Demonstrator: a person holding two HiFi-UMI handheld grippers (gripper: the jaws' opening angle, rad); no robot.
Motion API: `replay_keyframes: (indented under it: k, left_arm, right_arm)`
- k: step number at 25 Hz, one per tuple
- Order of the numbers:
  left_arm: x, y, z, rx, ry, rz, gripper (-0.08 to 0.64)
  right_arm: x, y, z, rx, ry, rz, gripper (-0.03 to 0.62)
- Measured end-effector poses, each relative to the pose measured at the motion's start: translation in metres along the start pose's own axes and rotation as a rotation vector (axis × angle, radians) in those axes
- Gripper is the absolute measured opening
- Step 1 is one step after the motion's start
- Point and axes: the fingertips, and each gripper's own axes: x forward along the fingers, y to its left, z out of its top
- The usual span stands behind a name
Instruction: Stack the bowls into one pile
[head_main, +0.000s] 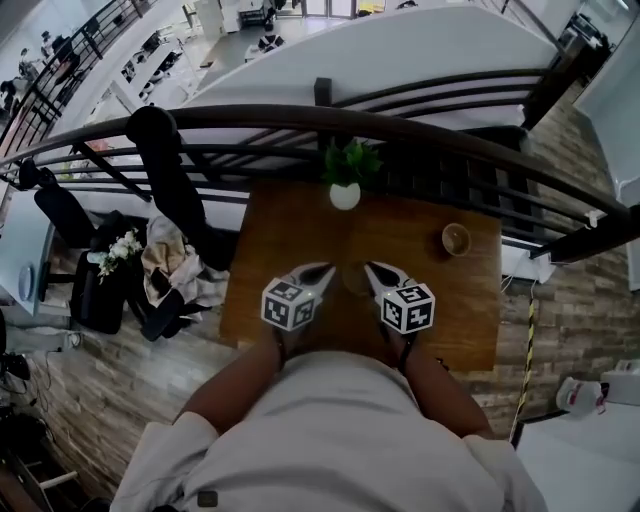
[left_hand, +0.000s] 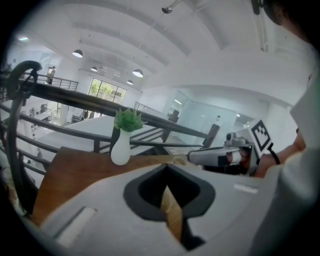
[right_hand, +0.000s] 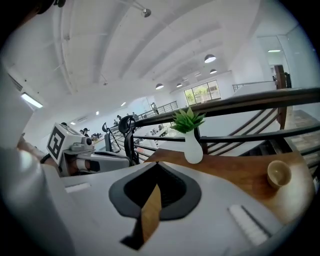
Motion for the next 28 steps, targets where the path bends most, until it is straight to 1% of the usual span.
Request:
replay_keyframes:
  k: [4, 7, 12, 18, 22, 28]
  left_arm:
    - [-0.007, 0.0, 0.016, 0.022, -0.025, -0.007, 0.004]
    - [-0.01, 0.003, 0.018, 0.027, -0.029, -0.02, 0.003]
    - [-0.007, 0.007, 0.013, 0.031, -0.012, -0.049, 0.003]
    - [0.009, 0.002, 0.008, 0.052, 0.029, -0.121, 0.003]
    - [0.028, -0.01, 0.005, 0.069, 0.06, -0.176, 0.003]
    - [0.055, -0.046, -0.001, 0.108, 0.097, -0.249, 0.003]
  right_arm:
    - [-0.001, 0.003, 0.012, -0.006, -0.018, -0.01, 0.008]
    - [0.001, 0.009, 0.013, -0.005, -0.022, -0.015, 0.008]
    - [0.006, 0.009, 0.005, 0.009, -0.015, -0.041, 0.008]
    - [0.002, -0.004, -0.002, 0.043, -0.029, -0.109, 0.008]
    - [-0.014, -0.018, -0.007, 0.085, -0.052, -0.163, 0.008]
    - [-0.05, -0.044, -0.02, 0.135, -0.092, -0.233, 0.008]
